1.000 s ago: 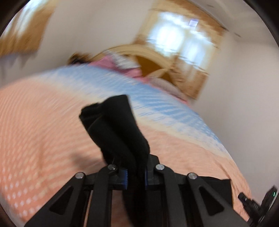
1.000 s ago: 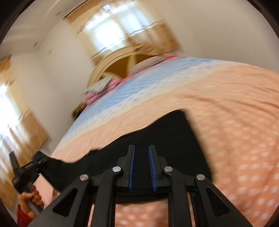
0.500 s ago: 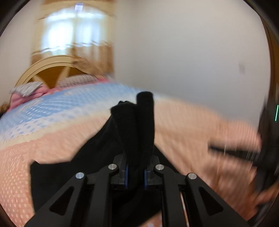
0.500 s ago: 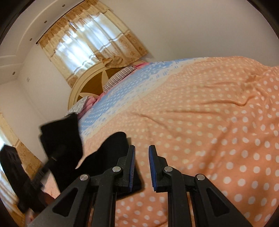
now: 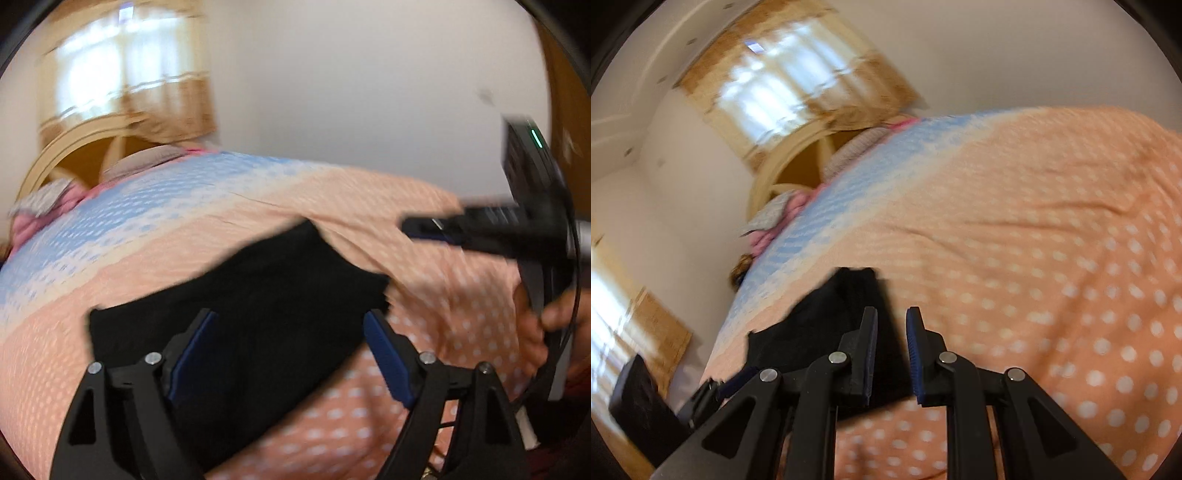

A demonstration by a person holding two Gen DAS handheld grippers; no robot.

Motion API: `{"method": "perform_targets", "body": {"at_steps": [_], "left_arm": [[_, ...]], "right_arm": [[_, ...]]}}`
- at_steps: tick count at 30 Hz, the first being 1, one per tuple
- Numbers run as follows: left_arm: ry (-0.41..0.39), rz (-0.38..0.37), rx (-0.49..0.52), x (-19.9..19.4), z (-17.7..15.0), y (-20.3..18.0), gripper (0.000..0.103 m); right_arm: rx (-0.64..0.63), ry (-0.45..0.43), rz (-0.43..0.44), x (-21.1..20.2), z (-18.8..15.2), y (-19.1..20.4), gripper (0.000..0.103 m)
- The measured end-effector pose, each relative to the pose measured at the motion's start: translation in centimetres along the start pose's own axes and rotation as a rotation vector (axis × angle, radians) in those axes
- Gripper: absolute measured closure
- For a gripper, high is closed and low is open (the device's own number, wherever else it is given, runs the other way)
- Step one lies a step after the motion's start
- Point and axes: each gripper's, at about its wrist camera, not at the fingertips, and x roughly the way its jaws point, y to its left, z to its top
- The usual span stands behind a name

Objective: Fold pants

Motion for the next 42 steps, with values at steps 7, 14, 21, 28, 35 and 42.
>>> {"method": "perform_targets", "body": {"at_steps": [7, 14, 21, 28, 35, 42], "left_arm": [[-0.004, 0.183, -0.306, 2.7, -0.2, 9.6, 0.009], [0.178, 0.12, -0.782, 7.3, -6.8, 18.6, 0.0], [0.088, 0.211, -0.746, 1.7, -4.2, 19.1, 0.001], [0.137, 0.295, -0.552, 6.1, -1.2, 17.3, 0.001], [0.332, 0.368, -0.68, 11.3, -4.0, 20.9, 0.0], [0.272, 0.273, -0.775, 8.1, -2.9, 22.3, 0.0]], "right_arm": [[-0.301, 0.125, 0.105, 3.6, -2.4, 8.1, 0.086], [-0.008, 0.228, 0.09, 7.1, -3.5, 0.8, 0.096], [-0.13, 0.171, -0.007, 5.8, -1.7, 3.8, 0.093], [-0.346, 0.1, -0.052, 9.2, 1.6, 7.4, 0.093], [-0.347, 0.182, -0.132, 15.4, 1.6, 4.6, 0.093], [-0.277, 0.149, -0.056, 14.7, 1.4, 3.9, 0.093]]}}
